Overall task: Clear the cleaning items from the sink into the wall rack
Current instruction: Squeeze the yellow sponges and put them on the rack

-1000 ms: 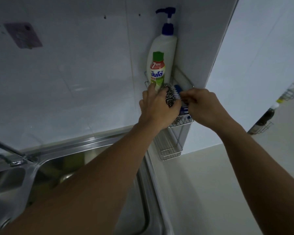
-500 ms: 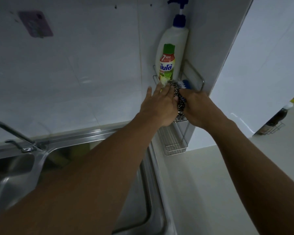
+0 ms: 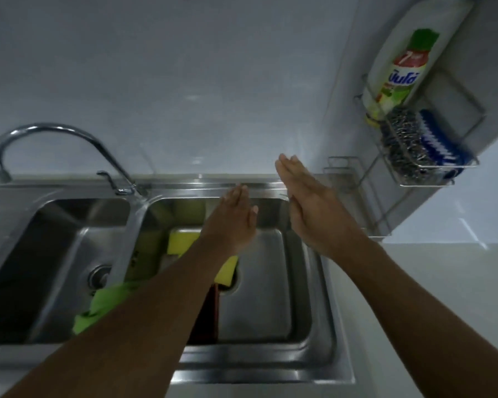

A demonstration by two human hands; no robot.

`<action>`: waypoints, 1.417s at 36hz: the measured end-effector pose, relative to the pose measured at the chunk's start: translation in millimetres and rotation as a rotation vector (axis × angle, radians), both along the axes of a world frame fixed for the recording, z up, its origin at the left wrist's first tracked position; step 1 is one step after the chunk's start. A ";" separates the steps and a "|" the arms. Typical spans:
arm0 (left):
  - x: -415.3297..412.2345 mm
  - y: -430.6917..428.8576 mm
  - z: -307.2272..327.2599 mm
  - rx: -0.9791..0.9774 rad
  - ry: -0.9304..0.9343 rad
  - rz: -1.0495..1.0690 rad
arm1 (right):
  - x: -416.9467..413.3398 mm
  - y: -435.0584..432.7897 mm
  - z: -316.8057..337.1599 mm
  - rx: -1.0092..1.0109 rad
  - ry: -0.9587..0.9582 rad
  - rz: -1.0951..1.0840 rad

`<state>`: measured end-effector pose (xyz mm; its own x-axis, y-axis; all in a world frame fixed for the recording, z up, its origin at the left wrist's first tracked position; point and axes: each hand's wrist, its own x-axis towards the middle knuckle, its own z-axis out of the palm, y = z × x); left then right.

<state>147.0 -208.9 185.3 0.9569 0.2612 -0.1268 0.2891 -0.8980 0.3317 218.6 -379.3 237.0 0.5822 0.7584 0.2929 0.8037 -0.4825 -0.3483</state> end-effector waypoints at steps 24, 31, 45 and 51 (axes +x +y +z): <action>-112.5 143.8 -203.4 -0.076 0.508 0.035 | -97.0 146.2 -282.0 -0.457 0.601 -0.081; -92.1 154.1 -248.8 -0.085 0.436 -0.034 | -100.7 162.0 -319.2 -0.503 0.493 -0.217; -84.6 166.5 -286.2 0.146 0.321 0.047 | -73.8 196.2 -366.2 -0.482 0.371 -0.306; -87.6 172.4 -291.0 0.000 0.363 0.160 | -63.3 198.9 -358.4 -0.447 0.422 -0.285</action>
<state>59.5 -36.4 -105.8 0.7967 0.4037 -0.4498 0.5243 -0.8319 0.1820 155.2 -180.3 -121.4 0.7729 0.5538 -0.3095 0.4629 -0.8259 -0.3218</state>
